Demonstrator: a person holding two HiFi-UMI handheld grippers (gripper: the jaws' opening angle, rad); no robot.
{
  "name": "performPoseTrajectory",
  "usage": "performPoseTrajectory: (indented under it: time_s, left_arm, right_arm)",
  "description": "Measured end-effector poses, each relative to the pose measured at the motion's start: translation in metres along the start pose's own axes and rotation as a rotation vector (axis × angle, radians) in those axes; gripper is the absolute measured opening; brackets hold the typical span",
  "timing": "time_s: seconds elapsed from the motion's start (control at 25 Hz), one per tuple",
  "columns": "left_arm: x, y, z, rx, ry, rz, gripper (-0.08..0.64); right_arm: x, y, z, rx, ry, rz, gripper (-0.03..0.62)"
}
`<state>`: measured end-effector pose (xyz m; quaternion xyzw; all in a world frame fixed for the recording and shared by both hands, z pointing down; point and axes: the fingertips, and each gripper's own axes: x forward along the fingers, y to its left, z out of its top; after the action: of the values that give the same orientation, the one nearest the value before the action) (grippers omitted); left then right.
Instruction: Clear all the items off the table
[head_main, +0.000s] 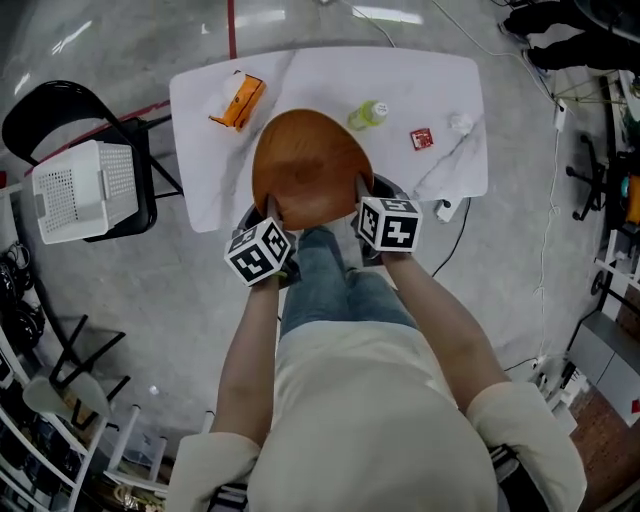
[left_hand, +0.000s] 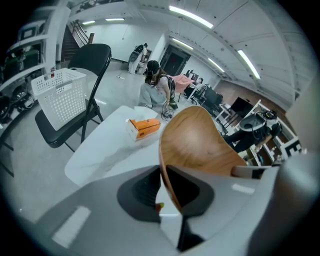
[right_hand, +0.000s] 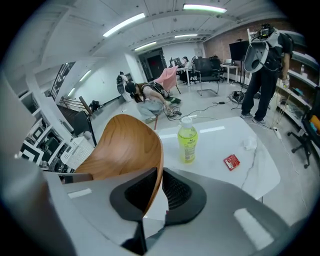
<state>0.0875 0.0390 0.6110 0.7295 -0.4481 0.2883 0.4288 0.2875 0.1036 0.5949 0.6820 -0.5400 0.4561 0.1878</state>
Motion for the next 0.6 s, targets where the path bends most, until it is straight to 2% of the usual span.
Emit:
performPoseTrajectory:
  time_s: [0.28,0.6]
  left_arm:
    - [-0.039,-0.013,0.006,-0.005,-0.037,-0.012,0.041]
    - [-0.078,-0.033,-0.004,-0.041,-0.1,-0.008,0.038]
  right_arm:
    - [-0.041,0.009,0.009,0.025,-0.045,0.015,0.028]
    - [-0.081,0.006,0.011,-0.023,-0.073,0.04,0.028]
